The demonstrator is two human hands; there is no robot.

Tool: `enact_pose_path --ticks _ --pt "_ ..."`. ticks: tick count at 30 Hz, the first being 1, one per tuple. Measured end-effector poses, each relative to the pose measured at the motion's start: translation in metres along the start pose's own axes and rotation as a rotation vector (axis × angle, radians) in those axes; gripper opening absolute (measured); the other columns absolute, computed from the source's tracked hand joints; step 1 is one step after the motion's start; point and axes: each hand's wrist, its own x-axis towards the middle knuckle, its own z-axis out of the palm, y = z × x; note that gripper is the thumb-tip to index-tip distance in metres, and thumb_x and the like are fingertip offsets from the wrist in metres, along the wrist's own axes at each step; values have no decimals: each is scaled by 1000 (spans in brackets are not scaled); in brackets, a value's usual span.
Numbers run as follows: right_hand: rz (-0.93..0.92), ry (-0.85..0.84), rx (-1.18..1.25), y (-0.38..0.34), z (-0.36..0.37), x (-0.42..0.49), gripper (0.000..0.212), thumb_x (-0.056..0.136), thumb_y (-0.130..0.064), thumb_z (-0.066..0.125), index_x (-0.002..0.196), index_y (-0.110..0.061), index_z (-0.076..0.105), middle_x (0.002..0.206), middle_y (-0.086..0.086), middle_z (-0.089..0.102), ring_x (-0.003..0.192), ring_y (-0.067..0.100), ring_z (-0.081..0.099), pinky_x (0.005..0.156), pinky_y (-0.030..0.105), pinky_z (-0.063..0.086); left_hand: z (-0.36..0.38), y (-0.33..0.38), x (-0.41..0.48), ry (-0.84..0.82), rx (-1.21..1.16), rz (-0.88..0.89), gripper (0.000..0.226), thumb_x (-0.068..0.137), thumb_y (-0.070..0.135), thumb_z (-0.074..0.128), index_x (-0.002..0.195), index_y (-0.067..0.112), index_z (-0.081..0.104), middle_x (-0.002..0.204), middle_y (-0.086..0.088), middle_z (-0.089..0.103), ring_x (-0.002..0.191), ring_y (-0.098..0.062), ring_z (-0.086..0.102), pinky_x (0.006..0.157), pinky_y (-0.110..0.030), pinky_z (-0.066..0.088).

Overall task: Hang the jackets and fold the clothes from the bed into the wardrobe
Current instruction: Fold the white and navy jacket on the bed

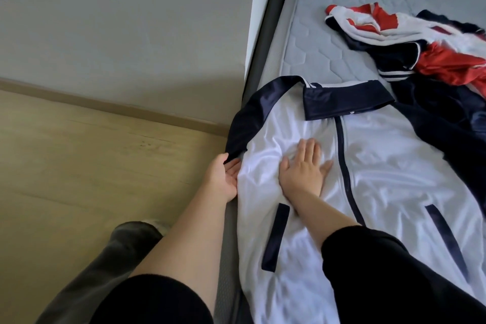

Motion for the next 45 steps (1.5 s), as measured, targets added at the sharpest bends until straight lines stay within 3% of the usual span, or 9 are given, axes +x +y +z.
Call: enact_pose_path --ticks 7,14,19,21,24,27,32,35,45 --pt "-6 46 3 0 4 2 70 94 -45 25 153 -14 7 161 4 3 147 19 -4 115 55 -3 18 16 15 -148 -518 43 63 98 26 50 149 6 20 151 -16 31 139 -31 32 106 -47 33" --pt "1 68 6 0 5 2 70 92 -43 27 153 -13 9 160 6 7 147 20 0 114 56 1 40 36 18 -153 -609 13 44 88 30 64 120 3 52 107 -16 57 102 -27 57 96 -37 45" --pt "-1 66 -13 -2 4 4 70 91 -42 26 153 -13 9 160 5 7 147 20 -1 115 55 -1 51 47 22 -92 -351 131 22 96 10 40 88 1 58 83 -16 61 77 -26 60 66 -33 48" --pt "0 60 -23 -1 5 4 70 91 -42 24 153 -12 9 160 6 6 147 20 -1 115 55 -1 51 46 21 -110 -280 213 22 96 6 35 98 -3 55 90 -16 58 81 -26 59 70 -32 47" --pt "1 59 -32 -1 5 3 71 89 -43 20 153 -12 8 160 6 6 147 21 -1 115 55 -1 43 52 18 -217 -293 292 35 95 2 34 129 -1 43 116 -23 54 110 -39 53 99 -47 41" --pt "-1 58 -23 -1 5 4 72 89 -43 19 153 -13 8 160 6 6 146 21 -1 115 55 -1 35 68 17 -254 -452 342 46 91 -5 34 137 0 39 126 -26 51 115 -44 49 97 -53 38" --pt "-1 61 -25 -1 5 4 70 90 -42 22 153 -12 9 160 6 7 146 21 -1 115 55 0 27 83 11 -417 -641 290 46 95 25 49 135 5 42 133 -26 51 122 -51 45 100 -64 35" --pt "-5 63 -18 0 5 4 70 91 -42 23 153 -12 10 160 6 7 147 21 -1 115 55 -1 26 90 8 -363 -626 341 50 97 40 46 136 8 45 127 -23 56 117 -48 50 98 -64 38" --pt "-13 49 -7 -2 3 2 69 92 -40 26 153 -12 8 160 7 6 146 21 -1 115 54 -1 9 141 -12 -208 -709 466 40 99 33 43 127 5 53 123 -22 58 118 -40 51 98 -47 41"
